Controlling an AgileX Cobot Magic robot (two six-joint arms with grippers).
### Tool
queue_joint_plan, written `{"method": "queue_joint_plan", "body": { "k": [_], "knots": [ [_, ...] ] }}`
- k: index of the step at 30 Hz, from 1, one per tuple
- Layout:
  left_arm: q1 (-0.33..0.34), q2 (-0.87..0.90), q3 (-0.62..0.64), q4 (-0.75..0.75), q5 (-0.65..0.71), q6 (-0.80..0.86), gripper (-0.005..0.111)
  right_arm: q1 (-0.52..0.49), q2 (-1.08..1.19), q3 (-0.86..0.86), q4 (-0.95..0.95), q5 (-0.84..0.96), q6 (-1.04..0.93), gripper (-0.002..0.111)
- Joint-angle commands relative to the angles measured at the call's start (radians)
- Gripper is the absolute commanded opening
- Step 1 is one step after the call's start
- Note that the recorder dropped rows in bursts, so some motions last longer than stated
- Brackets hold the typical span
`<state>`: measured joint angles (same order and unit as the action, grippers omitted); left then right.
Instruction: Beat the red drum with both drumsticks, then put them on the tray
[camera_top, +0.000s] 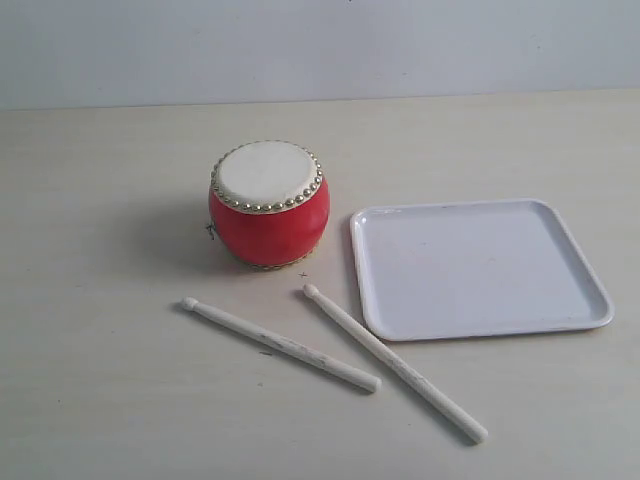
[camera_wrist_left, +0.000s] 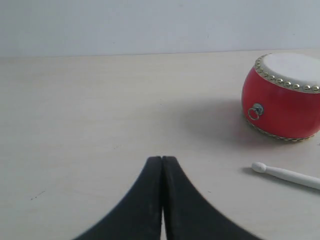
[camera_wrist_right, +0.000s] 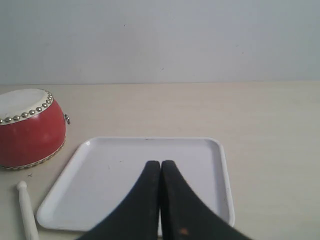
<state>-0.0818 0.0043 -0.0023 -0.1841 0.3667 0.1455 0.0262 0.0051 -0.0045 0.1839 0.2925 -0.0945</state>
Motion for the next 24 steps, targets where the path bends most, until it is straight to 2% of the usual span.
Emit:
{"method": "queue_joint_plan", "body": {
  "k": [1, 17, 24],
  "knots": [
    [0.001, -0.004, 0.002, -0.007, -0.01, 0.002, 0.0, -0.002, -0.005, 0.004, 0.001, -0.004, -0.008, 0.0],
    [0.001, -0.004, 0.002, -0.007, -0.012, 0.025, 0.0, -0.002, -0.005, 0.004, 0.001, -0.004, -0.008, 0.0],
    [0.001, -0.004, 0.002, -0.068, -0.103, 0.036, 0.0, -0.002, -0.005, 0.004, 0.001, -0.004, -0.008, 0.0]
  ]
}}
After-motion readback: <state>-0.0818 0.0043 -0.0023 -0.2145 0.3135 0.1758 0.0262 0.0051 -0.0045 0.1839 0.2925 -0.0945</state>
